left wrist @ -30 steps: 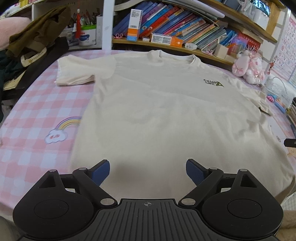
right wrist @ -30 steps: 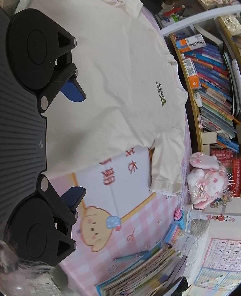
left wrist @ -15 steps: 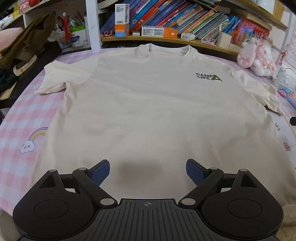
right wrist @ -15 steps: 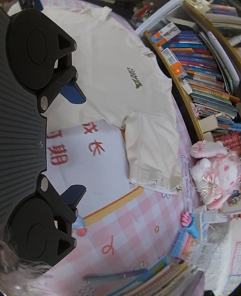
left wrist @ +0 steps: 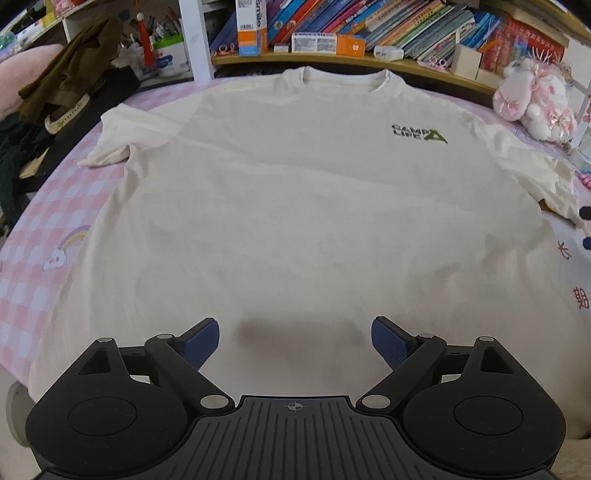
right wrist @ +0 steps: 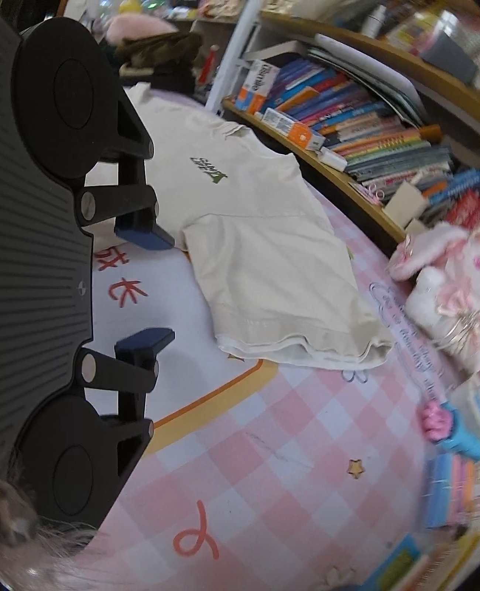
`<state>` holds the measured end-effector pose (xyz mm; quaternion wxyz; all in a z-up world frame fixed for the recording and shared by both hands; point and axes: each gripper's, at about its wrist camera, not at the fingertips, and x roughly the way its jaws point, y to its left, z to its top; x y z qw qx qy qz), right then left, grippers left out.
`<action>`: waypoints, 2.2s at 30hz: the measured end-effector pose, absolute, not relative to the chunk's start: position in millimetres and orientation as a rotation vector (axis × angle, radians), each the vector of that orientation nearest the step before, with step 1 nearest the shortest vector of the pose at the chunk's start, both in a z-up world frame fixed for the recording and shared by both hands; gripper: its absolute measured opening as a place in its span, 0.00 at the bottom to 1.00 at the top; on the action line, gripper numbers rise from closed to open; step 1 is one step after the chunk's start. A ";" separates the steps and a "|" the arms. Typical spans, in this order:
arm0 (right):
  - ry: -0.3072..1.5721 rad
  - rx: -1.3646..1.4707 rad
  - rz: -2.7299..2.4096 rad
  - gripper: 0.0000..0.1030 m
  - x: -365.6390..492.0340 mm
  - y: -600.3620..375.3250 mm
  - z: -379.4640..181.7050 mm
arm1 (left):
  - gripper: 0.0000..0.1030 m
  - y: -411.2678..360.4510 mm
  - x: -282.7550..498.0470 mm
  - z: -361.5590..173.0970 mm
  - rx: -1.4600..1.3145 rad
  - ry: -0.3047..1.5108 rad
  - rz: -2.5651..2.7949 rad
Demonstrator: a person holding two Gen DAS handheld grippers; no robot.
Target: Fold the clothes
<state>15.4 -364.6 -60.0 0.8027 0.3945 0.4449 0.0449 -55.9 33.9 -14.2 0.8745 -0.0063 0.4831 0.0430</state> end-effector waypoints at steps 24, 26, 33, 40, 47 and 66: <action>0.788 0.453 -0.050 0.09 94.9 -321.3 -13.1 | 0.89 64.5 -62.1 -9.8 -0.120 0.997 0.214; 0.753 0.277 0.034 0.08 112.7 -287.0 3.5 | 0.89 72.6 -64.4 -8.4 -0.133 0.992 0.239; 0.819 -0.153 0.528 0.08 127.2 -156.1 7.5 | 0.89 91.3 -71.8 -10.7 -0.171 1.011 0.302; 0.905 -0.076 0.617 0.41 115.5 -150.8 -17.8 | 0.89 91.5 -72.2 -12.9 -0.157 1.018 0.303; 0.880 0.014 0.630 0.45 96.2 -172.1 -8.9 | 0.89 87.9 -68.6 -12.9 -0.162 0.999 0.305; 0.858 0.015 0.394 0.65 24.4 -216.5 -20.0 | 0.89 45.7 -39.0 -8.4 -0.069 0.950 0.186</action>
